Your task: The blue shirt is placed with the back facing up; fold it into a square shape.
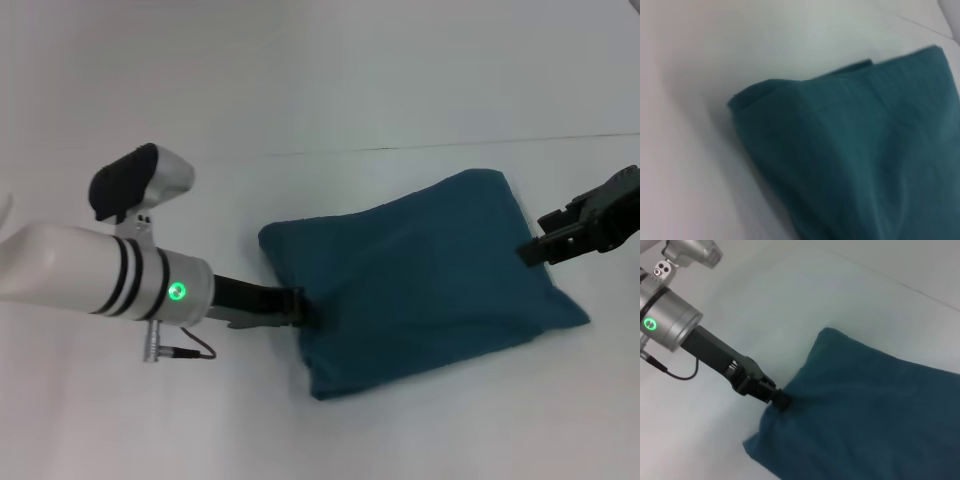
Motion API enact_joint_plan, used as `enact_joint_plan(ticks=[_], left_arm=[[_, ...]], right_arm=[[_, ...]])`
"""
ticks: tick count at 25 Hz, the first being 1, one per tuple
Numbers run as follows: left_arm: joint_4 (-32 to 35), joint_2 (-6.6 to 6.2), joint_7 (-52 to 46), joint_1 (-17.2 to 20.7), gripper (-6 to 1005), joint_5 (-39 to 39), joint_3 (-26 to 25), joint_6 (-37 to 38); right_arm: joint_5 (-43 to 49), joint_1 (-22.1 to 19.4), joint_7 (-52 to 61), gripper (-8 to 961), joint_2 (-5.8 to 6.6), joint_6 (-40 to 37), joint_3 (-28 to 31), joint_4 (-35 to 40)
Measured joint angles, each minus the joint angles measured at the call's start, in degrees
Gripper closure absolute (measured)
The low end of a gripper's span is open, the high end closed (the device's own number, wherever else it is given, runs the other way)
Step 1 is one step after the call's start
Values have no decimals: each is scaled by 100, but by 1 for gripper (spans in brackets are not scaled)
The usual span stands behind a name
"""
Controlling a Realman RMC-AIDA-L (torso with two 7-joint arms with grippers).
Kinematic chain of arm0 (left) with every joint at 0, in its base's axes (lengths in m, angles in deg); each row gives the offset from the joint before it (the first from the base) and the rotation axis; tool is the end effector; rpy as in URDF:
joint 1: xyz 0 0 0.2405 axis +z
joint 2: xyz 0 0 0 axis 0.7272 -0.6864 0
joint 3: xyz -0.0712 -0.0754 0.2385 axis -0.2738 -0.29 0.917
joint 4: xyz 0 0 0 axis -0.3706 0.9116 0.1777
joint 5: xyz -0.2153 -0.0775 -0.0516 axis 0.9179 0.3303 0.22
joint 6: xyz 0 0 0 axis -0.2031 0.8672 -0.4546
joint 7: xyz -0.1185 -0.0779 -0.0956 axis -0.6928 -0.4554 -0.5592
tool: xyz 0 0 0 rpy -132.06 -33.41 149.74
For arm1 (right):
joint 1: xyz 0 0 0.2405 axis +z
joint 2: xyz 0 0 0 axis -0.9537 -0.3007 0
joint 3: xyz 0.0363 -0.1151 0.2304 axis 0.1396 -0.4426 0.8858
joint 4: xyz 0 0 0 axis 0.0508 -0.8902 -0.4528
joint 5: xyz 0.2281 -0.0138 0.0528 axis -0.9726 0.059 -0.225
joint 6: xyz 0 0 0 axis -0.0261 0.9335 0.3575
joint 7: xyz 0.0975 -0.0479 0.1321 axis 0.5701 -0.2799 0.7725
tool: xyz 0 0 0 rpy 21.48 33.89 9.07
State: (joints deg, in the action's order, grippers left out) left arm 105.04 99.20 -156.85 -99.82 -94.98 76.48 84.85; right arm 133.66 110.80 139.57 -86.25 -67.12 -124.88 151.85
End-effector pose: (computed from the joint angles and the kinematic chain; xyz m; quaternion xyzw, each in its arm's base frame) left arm -0.2034 0.4303 -0.1319 -0.8037 -0.5824 -0.0683 0.1013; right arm 0.1826 0.3868 0.1066 -0.9259 0.3352 -0.0399 0.1693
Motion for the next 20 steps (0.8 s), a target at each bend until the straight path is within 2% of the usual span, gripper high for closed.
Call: enact_joint_plan(ticks=[10, 16, 20], left_arm=[[502, -431, 8, 330, 936, -139, -10, 346], [696, -626, -115, 310, 935, -485, -86, 427], [794, -643, -203, 320, 936, -746, -239, 383]], right_arm=[[0, 22, 39, 349, -1, 50, -20, -10], [0, 45, 62, 347, -20, 70, -44, -15], [0, 46, 66, 346, -26, 70, -44, -15]])
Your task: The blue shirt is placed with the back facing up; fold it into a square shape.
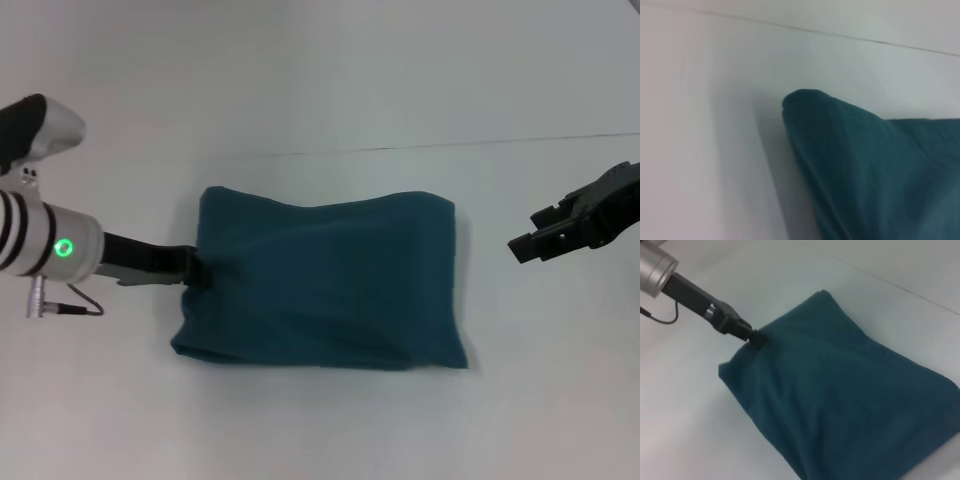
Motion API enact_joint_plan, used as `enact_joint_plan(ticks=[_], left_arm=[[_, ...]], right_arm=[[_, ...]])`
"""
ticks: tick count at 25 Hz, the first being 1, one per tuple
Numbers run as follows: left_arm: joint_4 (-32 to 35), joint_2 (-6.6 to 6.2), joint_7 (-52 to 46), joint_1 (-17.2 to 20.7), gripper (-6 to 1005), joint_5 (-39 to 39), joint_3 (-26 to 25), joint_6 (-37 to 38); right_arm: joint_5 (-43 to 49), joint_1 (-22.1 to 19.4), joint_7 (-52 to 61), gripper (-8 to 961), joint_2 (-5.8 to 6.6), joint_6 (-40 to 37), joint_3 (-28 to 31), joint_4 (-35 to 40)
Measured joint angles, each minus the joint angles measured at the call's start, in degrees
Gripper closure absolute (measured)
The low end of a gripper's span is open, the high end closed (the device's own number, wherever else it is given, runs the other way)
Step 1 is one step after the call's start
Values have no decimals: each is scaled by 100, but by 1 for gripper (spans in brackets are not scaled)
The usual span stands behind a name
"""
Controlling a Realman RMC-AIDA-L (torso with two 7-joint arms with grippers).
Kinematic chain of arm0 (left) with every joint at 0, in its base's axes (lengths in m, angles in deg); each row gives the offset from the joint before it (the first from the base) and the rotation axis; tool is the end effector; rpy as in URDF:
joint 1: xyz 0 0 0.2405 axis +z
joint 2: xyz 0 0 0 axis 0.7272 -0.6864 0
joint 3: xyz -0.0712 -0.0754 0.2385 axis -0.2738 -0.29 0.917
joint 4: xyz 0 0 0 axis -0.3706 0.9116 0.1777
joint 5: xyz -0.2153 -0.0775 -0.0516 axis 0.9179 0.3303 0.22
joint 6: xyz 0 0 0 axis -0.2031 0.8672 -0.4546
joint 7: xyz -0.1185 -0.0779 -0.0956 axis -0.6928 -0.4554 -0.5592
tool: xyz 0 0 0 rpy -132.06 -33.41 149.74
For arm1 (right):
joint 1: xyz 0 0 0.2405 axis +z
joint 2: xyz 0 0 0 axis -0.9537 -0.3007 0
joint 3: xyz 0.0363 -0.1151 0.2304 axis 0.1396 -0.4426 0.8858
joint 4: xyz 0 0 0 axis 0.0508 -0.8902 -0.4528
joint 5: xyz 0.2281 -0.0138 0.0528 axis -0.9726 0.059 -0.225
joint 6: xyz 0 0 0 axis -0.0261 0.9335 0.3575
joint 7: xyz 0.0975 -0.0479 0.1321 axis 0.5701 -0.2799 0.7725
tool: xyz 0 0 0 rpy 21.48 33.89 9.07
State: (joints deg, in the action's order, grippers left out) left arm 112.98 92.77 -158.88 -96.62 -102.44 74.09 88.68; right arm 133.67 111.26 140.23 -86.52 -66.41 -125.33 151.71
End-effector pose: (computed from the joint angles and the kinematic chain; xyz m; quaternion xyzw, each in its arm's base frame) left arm -0.2452 0.4619 -0.0477 -0.8009 -0.5665 -0.0417 0.1894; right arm 0.1785 0.3897 0.1036 -0.9259 0.3351 -0.0374 0.1706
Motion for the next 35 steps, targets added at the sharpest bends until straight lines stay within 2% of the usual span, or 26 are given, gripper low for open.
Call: enact_joint_plan(ticks=[6, 25, 30, 35], left_arm=[[58, -111, -5, 32, 937, -404, -588, -11], [172, -102, -7, 177, 910, -607, -841, 71], [199, -89, -94, 208, 825, -600, -858, 218], [752, -100, 46, 474, 740, -387, -1088, 790]], right_arm=[[0, 11, 0, 344, 0, 1, 0, -6], [0, 62, -9, 338, -88, 0, -79, -9], [0, 47, -43, 336, -124, 0, -77, -8], [-28, -4, -75, 334, -167, 24, -37, -9]])
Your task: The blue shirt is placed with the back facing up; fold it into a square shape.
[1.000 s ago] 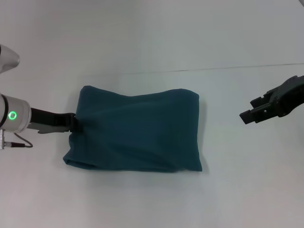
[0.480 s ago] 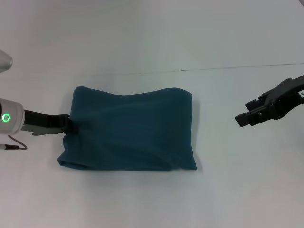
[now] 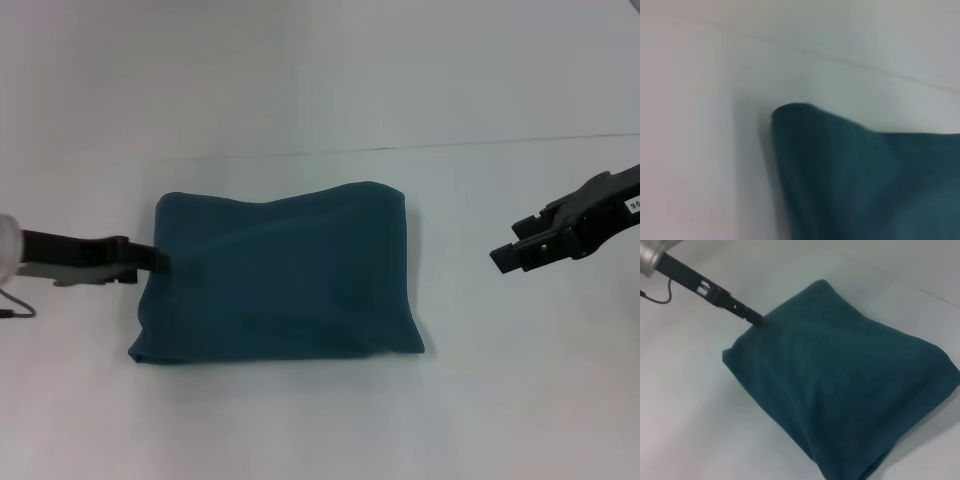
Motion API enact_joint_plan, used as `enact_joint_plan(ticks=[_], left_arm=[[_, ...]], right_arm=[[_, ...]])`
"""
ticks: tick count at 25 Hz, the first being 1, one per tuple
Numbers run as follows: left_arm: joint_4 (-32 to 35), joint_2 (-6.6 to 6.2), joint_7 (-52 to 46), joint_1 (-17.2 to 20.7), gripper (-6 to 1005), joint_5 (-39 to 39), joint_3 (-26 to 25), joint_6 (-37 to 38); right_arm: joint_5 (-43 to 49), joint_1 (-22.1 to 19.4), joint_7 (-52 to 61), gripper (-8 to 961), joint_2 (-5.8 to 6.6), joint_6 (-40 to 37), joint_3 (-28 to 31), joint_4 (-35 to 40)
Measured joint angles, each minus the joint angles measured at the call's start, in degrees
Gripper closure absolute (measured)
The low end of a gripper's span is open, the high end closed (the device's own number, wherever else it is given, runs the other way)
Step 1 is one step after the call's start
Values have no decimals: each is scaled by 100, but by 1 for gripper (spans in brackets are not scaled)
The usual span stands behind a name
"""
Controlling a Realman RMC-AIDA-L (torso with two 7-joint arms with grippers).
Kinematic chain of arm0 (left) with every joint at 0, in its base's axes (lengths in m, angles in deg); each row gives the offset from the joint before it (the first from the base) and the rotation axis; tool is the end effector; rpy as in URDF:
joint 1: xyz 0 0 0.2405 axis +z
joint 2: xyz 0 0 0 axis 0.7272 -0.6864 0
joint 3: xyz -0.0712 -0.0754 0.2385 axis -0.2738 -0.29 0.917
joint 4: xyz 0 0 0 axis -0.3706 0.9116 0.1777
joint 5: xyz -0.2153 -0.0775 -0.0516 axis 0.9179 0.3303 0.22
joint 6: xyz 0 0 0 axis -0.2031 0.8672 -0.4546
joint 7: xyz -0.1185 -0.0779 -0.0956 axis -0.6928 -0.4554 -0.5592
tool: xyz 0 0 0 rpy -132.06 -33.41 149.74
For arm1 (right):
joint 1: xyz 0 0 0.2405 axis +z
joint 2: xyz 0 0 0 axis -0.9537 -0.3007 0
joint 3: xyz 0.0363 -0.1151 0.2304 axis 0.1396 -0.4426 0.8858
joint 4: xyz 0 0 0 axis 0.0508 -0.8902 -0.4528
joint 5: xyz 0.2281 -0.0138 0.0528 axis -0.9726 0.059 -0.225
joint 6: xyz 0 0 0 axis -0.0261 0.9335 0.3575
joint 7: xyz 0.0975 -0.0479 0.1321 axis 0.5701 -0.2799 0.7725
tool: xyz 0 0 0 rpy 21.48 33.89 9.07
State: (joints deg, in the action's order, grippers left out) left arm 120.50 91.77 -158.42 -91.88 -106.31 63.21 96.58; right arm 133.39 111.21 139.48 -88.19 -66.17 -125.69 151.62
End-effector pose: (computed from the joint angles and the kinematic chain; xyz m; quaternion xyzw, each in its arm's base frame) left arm -0.2764 0.4514 0.0033 -0.7687 -0.6014 -0.0774 0.2033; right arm 0.1744 0.3874 0.0912 -0.9308 0.3286 -0.0304 0.1570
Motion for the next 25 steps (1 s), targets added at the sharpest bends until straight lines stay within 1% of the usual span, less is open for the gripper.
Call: enact_joint_plan(ticks=[1, 3, 4, 5, 6, 7, 8, 9, 12, 15, 17, 19, 22, 24, 25], left_arm=[[134, -16, 122, 85, 723, 150, -66, 203], [407, -53, 478, 275, 584, 541, -230, 715], [630, -70, 779, 421, 515, 810, -421, 1204], [764, -72, 1019, 481, 468, 905, -550, 1532], [764, -72, 1019, 481, 421, 905, -550, 1532], [864, -72, 1228, 528, 373, 970, -645, 1817], [976, -73, 1530, 573, 326, 1034, -737, 2219], [1076, -74, 1867, 623, 279, 1116, -808, 2648], [1218, -28, 2701, 808, 174, 1353, -871, 3732], [1276, 99, 3392, 1093, 69, 1436, -877, 4143], [1298, 180, 3780, 1295, 63, 1449, -938, 4150], [1300, 257, 4189, 1490, 56, 1483, -1012, 4116], [1297, 313, 4561, 1667, 54, 1520, -1038, 4090], [1292, 329, 4705, 1707, 55, 1512, -1039, 4090], [1287, 329, 4746, 1710, 56, 1494, -1036, 4090]], right_arm=[[-10, -20, -8, 334, -11, 9, 6, 0], [-20, -69, -47, 333, -45, 18, 46, 2], [-38, -113, -127, 333, -97, 17, 133, 23], [-38, -113, -127, 333, -97, 17, 133, 23], [-68, -141, -193, 332, -121, 9, 200, 35], [-134, -180, -273, 332, -138, -16, 254, 41], [-330, -270, -466, 332, -154, -131, 326, 47], [-330, -270, -466, 331, -154, -131, 326, 47], [-867, -472, -793, 330, -151, -427, 386, 59], [-1536, -880, -1206, 329, -138, -564, 378, 64], [-1800, -1146, -1536, 329, -168, -557, 386, 55], [-1887, -1365, -1839, 328, -247, -549, 463, 19], [-1861, -1567, -2143, 327, -334, -538, 598, -104], [-1859, -1647, -2312, 132, -350, -538, 686, -257], [-1860, -1667, -2422, 122, -351, -538, 758, -379]])
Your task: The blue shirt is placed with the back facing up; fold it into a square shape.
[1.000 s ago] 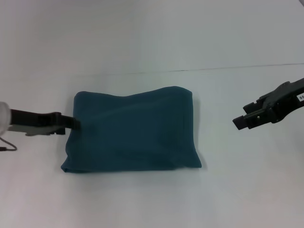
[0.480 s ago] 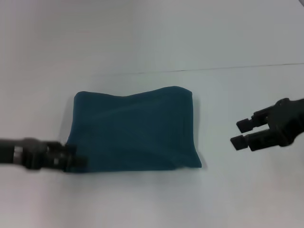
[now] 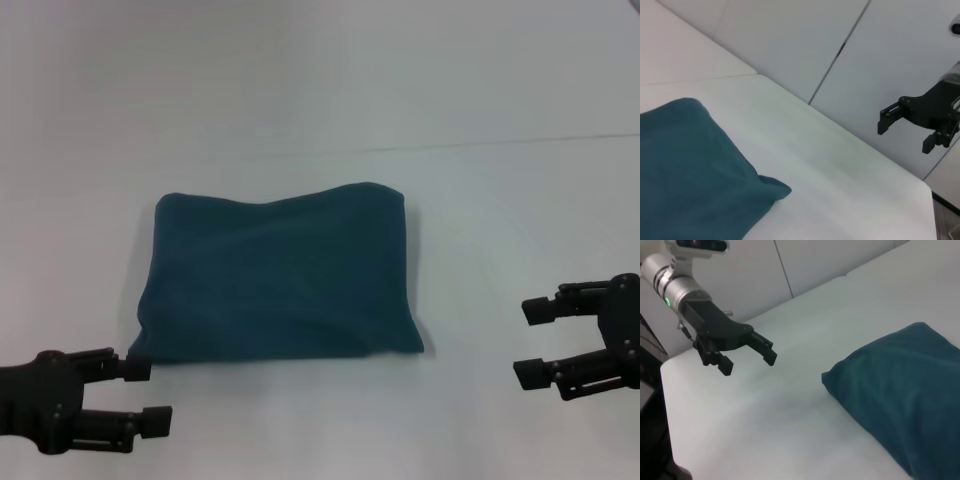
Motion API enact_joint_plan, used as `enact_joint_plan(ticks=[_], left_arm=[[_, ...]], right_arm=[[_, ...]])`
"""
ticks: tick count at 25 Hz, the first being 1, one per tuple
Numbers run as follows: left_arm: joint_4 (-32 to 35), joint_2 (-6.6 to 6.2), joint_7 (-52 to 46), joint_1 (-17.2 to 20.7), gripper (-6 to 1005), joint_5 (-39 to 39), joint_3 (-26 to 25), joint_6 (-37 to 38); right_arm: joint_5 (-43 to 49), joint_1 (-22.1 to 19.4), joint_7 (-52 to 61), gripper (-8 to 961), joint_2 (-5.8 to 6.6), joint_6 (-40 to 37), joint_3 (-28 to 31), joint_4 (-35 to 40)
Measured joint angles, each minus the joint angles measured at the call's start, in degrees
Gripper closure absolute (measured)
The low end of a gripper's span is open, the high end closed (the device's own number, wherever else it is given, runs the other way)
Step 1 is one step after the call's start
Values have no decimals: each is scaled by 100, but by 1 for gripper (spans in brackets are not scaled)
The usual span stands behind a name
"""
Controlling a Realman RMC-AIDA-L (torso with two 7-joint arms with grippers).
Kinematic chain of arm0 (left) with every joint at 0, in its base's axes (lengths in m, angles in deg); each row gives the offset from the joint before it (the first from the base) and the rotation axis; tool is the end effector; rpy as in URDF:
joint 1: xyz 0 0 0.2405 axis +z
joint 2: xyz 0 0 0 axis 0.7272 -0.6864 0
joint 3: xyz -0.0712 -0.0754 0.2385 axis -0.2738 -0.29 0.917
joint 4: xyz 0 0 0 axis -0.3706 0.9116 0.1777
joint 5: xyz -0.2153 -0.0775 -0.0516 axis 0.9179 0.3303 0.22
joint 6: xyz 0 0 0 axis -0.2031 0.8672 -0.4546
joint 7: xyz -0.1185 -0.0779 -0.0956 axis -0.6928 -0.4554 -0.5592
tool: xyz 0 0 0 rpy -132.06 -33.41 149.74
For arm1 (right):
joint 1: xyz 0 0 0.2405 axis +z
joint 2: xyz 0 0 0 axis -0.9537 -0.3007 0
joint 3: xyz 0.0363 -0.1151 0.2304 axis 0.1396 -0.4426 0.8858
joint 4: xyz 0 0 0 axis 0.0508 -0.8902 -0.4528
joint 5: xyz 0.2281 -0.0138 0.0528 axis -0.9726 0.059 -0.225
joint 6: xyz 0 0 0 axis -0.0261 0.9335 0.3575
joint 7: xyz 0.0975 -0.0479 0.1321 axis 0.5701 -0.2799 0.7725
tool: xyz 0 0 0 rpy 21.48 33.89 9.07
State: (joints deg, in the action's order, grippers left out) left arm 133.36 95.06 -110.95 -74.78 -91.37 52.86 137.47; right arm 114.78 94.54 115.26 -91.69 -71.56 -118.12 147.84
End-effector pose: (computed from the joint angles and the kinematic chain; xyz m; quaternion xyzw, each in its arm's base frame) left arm -0.2809 0.3085 0.0361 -0.9274 -0.3075 -0.2113 0.0286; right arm 0.2362 0.3100 0.0798 -0.9561 0.2517 0.1229 0.0863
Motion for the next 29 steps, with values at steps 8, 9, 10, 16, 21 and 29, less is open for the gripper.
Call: enact_joint_plan(ticks=[8, 9, 10, 16, 21, 29], left_arm=[[11, -31, 139, -2, 59, -89, 8, -23], [11, -35, 154, -5, 59, -89, 6, -25], [10, -35, 172, -5, 59, -89, 7, -25], [-5, -10, 289, 12, 59, -89, 17, -109], [-66, 13, 314, 74, 59, -89, 39, -212], [-137, 42, 359, 111, 59, -93, 49, -238]], right_arm=[[18, -25, -965, 42, 38, 73, 472, -894], [23, -26, -1048, 32, 48, 74, 484, -965], [31, -26, -1122, 22, 54, 78, 486, -1023], [204, -29, -1303, 29, -1, 178, 494, -1024], [244, 12, -1342, 29, -15, 261, 484, -1075], [221, 53, -1420, 29, -20, 398, 440, -1171]])
